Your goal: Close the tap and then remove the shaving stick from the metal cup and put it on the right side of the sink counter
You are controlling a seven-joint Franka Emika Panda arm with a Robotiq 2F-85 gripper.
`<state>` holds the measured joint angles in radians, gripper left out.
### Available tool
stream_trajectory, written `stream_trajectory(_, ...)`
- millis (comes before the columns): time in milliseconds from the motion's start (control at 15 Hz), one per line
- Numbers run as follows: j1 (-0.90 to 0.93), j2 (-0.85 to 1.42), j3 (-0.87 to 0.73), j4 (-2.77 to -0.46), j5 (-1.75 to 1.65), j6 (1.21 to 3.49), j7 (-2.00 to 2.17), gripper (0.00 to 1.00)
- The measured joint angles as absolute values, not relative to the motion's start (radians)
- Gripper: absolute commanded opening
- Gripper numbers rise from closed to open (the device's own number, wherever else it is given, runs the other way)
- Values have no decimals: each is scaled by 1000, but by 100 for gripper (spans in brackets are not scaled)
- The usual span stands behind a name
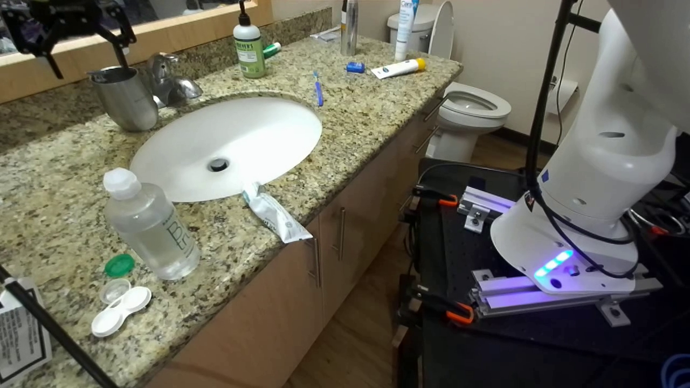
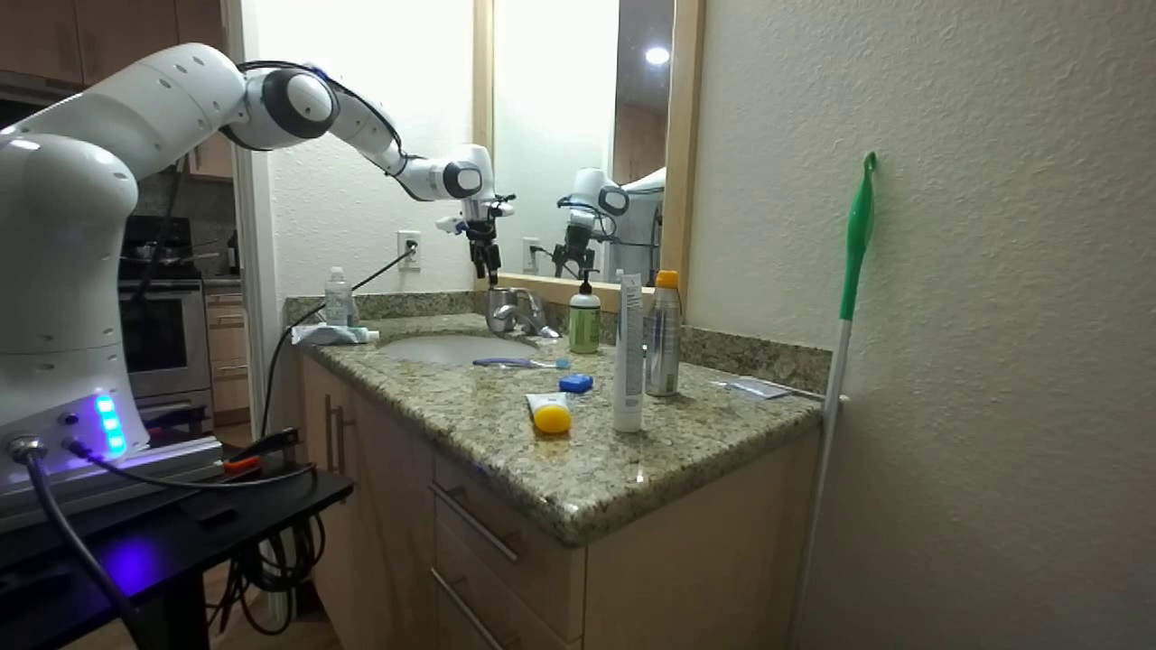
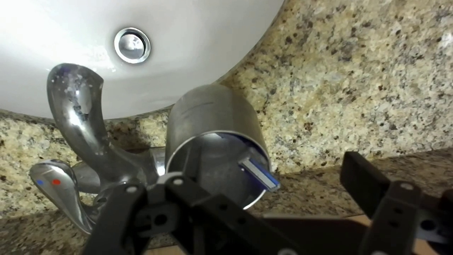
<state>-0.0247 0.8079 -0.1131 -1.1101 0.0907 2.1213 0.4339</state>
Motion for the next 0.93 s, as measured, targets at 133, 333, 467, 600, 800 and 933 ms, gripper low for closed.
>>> stream_trajectory(133,-27,811,-113,-1107,91,2114,416,100)
stream_trajectory(333,-52,842,-113,-1062,83,2059,329,100)
stream_trajectory(467,-76,874,-112,-1021,76,2041,257,100)
stream_trajectory(600,-95,906,-105,-983,77,2044,179,100)
stream_trajectory(800,-98,921,-100,-958,76,2044,158,100)
stream_trajectory(933,-98,924,-99,-953,76,2044,157,100)
